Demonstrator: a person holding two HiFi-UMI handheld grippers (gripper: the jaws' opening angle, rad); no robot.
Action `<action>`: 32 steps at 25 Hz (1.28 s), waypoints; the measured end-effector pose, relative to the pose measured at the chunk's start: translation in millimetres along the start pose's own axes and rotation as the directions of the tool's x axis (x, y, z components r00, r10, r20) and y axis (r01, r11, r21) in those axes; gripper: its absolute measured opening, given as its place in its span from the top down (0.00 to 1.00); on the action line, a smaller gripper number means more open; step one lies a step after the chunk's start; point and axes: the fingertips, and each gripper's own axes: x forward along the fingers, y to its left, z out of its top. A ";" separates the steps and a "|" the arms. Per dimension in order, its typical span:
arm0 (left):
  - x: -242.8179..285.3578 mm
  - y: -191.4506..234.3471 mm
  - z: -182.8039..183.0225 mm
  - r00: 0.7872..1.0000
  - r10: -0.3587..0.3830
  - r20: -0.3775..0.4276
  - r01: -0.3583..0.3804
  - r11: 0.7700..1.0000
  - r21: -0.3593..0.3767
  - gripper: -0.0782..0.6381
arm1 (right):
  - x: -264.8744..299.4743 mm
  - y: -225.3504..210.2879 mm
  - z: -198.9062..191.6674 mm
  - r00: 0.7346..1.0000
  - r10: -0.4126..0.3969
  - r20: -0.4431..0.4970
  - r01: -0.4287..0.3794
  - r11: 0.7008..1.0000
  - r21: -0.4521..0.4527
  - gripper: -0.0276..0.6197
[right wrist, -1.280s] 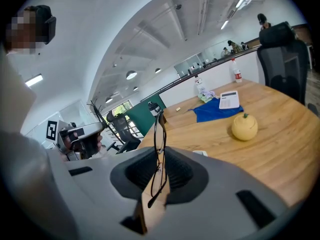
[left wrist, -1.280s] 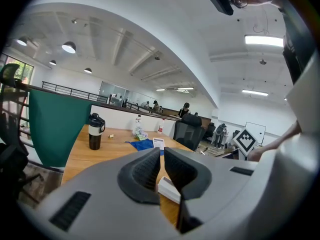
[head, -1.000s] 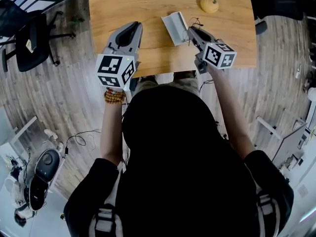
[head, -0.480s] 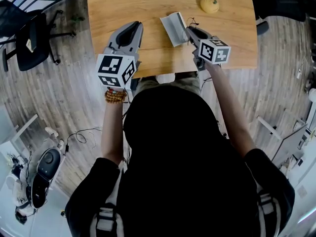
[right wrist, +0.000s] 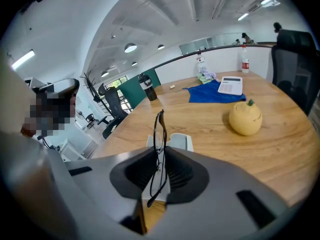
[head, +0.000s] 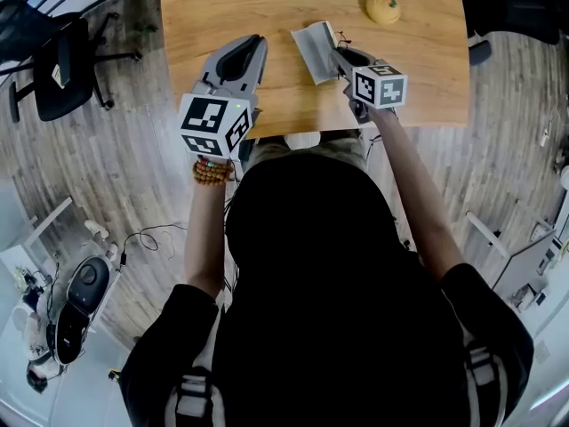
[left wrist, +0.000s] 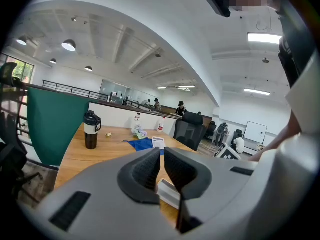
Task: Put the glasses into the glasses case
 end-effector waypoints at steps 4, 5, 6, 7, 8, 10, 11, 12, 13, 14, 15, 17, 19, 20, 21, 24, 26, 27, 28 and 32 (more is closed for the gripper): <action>-2.3 -1.0 -1.3 1.000 0.011 -0.005 -0.011 1.000 -0.003 0.83 | 18.1 -5.2 -17.0 0.998 0.012 -0.065 -0.014 0.999 -0.031 0.87; -3.1 -1.0 -1.7 1.000 0.012 -0.004 -0.012 1.000 -0.004 0.83 | 21.8 -5.9 -19.0 0.997 0.009 -0.081 -0.013 0.999 -0.047 0.87; -4.0 -1.3 -2.5 1.000 0.014 -0.005 -0.014 1.000 -0.004 0.83 | 24.9 -6.9 -20.8 0.996 0.005 -0.093 -0.010 0.998 -0.062 0.87; -5.4 -1.6 -3.5 1.000 0.017 -0.006 -0.017 1.000 -0.004 0.83 | 27.5 -8.2 -22.6 0.995 -0.002 -0.101 -0.006 0.997 -0.073 0.87; -7.4 -1.7 -4.4 1.000 0.022 -0.007 -0.022 1.000 -0.005 0.83 | 30.0 -9.8 -24.4 0.994 -0.010 -0.109 0.001 0.997 -0.083 0.87; -12.1 -0.5 -5.0 0.999 0.033 -0.006 -0.033 0.999 -0.008 0.83 | 34.8 -12.5 -26.2 0.991 -0.037 -0.130 0.023 0.994 -0.111 0.87; -14.6 0.4 -4.8 0.999 0.038 -0.004 -0.038 0.999 -0.009 0.83 | 36.2 -12.9 -25.1 0.988 -0.057 -0.145 0.038 0.991 -0.130 0.87; -17.1 1.4 -4.5 0.999 0.041 -0.001 -0.041 0.999 -0.010 0.83 | 37.0 -12.7 -23.1 0.984 -0.079 -0.159 0.055 0.987 -0.150 0.87; -19.9 2.4 -4.2 0.999 0.043 0.002 -0.043 0.999 -0.010 0.83 | 38.3 -12.6 -21.8 0.980 -0.100 -0.173 0.070 0.983 -0.170 0.87; -22.7 3.5 -4.1 0.999 0.044 0.004 -0.044 0.999 -0.010 0.83 | 40.3 -12.9 -22.0 0.976 -0.117 -0.186 0.082 0.979 -0.188 0.87; -25.4 4.7 -4.3 0.999 0.047 0.004 -0.047 0.999 -0.010 0.83 | 42.7 -13.4 -22.9 0.972 -0.131 -0.197 0.091 0.975 -0.202 0.86; -29.9 7.5 -4.6 0.999 0.053 0.003 -0.053 0.999 -0.009 0.83 | 47.3 -13.8 -24.7 0.965 -0.151 -0.213 0.103 0.970 -0.220 0.86; -32.7 10.0 -3.7 0.998 0.059 0.004 -0.059 0.998 -0.008 0.83 | 51.9 -12.4 -25.8 0.961 -0.158 -0.226 0.103 0.966 -0.235 0.86; -33.2 10.9 -2.9 0.998 0.061 0.007 -0.061 0.998 -0.007 0.83 | 54.7 -11.4 -26.5 0.960 -0.156 -0.233 0.099 0.966 -0.241 0.86; -33.2 11.6 -2.1 0.998 0.062 0.011 -0.062 0.998 -0.006 0.83 | 57.4 -10.9 -27.8 0.958 -0.155 -0.240 0.095 0.965 -0.243 0.85; -33.7 12.9 -1.1 0.998 0.063 0.020 -0.062 0.998 -0.005 0.83 | 63.3 -12.9 -35.5 0.947 -0.173 -0.269 0.109 0.965 -0.239 0.81; -35.3 14.1 -2.3 0.998 0.064 0.019 -0.064 0.998 -0.006 0.83 | 65.3 -12.0 -41.0 0.943 -0.178 -0.282 0.112 0.966 -0.234 0.79; -36.2 14.6 -3.2 0.998 0.065 0.018 -0.065 0.998 -0.007 0.83 | 65.4 -10.3 -42.7 0.943 -0.172 -0.285 0.107 0.967 -0.230 0.79; -37.1 15.2 -4.0 0.998 0.066 0.016 -0.066 0.998 -0.006 0.83 | 64.9 -7.9 -43.5 0.945 -0.161 -0.285 0.098 0.970 -0.224 0.79; -40.7 19.6 -5.8 0.997 0.070 0.013 -0.070 0.997 -0.010 0.83 | 57.2 2.0 -39.0 0.957 -0.121 -0.264 0.065 0.975 -0.213 0.74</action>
